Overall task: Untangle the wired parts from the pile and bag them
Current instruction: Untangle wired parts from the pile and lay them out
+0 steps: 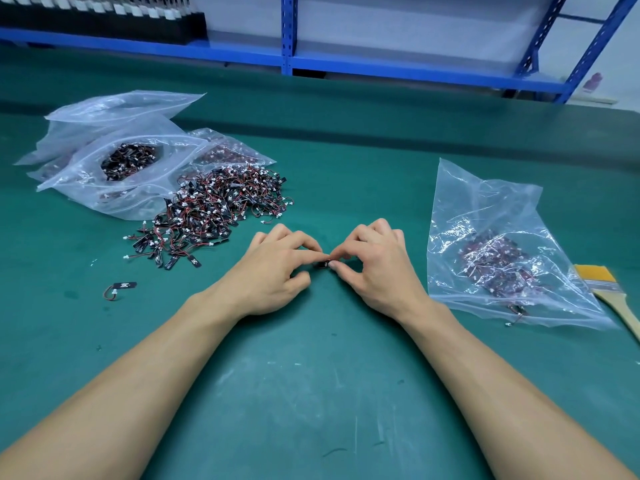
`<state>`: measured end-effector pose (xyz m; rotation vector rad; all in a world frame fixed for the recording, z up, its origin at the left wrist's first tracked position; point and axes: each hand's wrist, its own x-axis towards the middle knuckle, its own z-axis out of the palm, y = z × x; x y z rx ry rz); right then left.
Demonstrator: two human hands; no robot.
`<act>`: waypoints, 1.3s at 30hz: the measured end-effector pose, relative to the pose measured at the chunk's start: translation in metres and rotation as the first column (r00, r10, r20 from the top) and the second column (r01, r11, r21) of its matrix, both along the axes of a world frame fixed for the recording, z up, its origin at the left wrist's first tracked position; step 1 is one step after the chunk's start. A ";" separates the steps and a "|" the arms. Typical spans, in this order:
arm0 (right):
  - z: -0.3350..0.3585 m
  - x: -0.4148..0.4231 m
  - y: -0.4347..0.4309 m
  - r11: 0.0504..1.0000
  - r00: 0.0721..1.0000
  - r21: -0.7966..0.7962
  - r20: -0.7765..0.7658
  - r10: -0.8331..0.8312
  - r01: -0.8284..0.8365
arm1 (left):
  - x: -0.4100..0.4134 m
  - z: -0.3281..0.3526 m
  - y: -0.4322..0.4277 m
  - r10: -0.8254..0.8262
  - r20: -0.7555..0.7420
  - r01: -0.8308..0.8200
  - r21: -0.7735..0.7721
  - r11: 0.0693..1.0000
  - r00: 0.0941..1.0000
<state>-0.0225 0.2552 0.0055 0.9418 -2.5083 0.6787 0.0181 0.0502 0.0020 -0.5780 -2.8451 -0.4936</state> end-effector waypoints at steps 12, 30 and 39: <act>0.000 -0.005 0.009 0.991 0.993 -0.135 0.115 0.009 0.007 | 0.001 0.001 -0.001 0.016 0.012 -0.016 0.038 0.999 1.000; 0.000 -0.010 0.019 0.998 0.990 -0.001 0.129 -0.062 0.063 | 0.000 0.009 -0.042 0.337 -0.004 -0.329 0.204 0.922 0.941; 0.008 -0.016 0.042 0.994 0.955 -0.018 0.280 -0.098 0.107 | 0.002 0.009 -0.037 0.218 0.054 -0.224 0.283 0.933 0.975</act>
